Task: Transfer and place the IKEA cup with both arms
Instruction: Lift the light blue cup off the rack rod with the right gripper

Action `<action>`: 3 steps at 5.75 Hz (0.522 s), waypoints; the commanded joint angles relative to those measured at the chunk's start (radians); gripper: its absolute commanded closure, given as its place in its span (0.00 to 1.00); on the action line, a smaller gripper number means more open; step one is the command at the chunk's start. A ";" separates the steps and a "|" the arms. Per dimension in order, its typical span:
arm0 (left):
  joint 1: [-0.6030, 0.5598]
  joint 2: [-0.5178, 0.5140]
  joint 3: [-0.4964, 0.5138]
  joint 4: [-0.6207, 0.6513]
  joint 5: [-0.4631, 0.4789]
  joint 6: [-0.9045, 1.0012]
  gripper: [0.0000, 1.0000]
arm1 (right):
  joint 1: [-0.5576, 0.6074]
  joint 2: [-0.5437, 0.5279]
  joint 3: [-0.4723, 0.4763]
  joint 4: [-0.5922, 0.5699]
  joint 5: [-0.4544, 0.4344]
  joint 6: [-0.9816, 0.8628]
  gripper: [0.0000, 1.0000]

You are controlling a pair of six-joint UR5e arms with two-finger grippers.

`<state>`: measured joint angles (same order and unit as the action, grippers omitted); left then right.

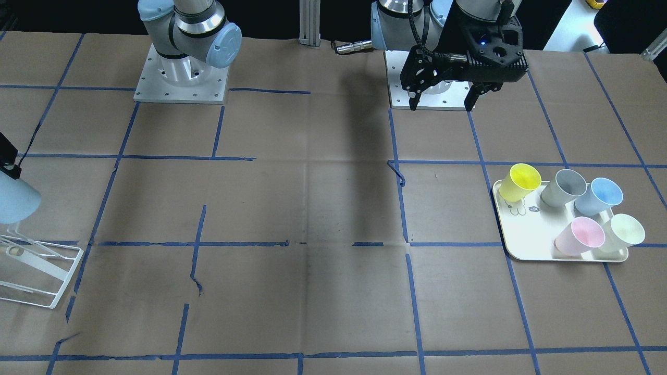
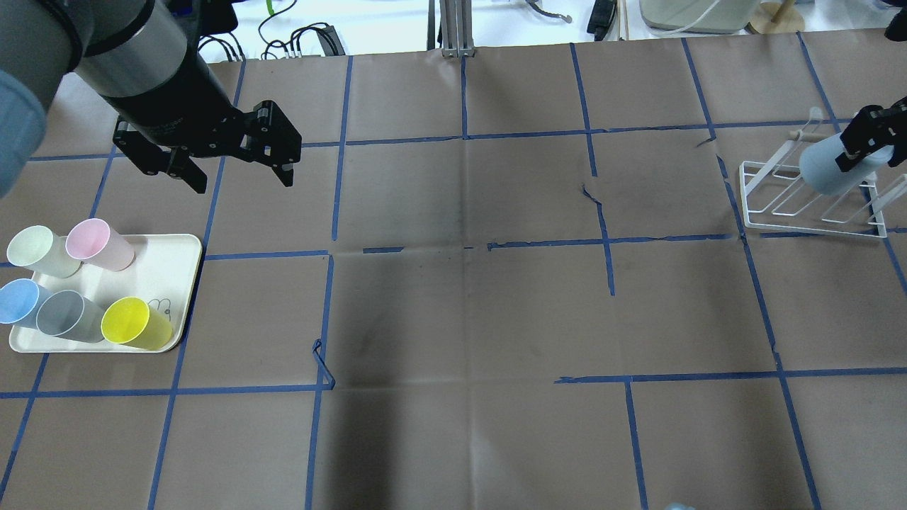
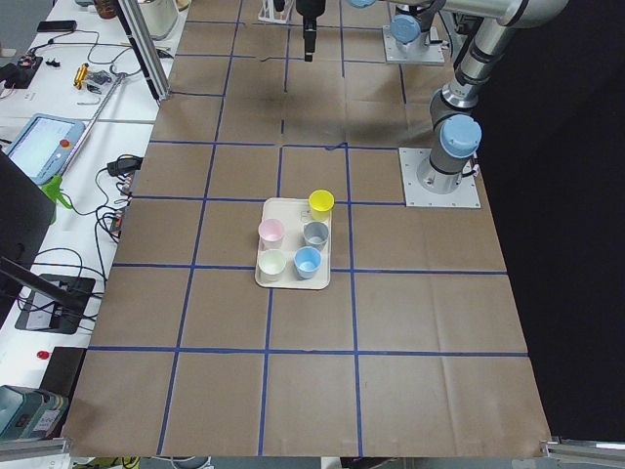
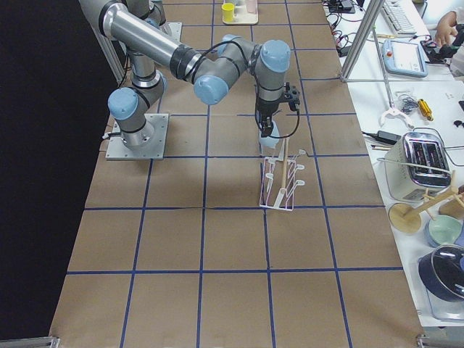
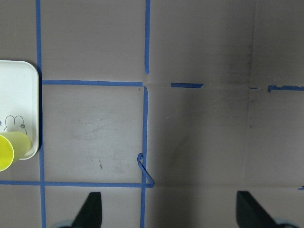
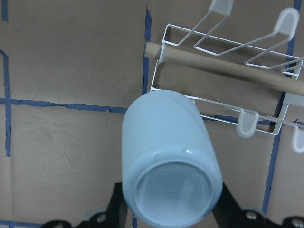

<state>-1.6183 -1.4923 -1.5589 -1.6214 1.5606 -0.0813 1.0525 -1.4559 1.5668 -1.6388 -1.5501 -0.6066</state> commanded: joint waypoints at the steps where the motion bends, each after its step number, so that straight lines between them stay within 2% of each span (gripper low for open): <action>1: 0.003 0.001 0.000 0.000 -0.004 0.003 0.01 | 0.024 -0.008 -0.194 0.409 0.110 -0.007 0.80; 2: 0.050 0.009 0.000 -0.008 -0.087 0.044 0.01 | 0.050 0.000 -0.217 0.559 0.221 -0.045 0.79; 3: 0.140 0.023 -0.003 -0.082 -0.214 0.133 0.01 | 0.081 0.003 -0.214 0.664 0.355 -0.132 0.76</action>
<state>-1.5439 -1.4798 -1.5596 -1.6552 1.4421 -0.0123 1.1078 -1.4563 1.3630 -1.0876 -1.3074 -0.6758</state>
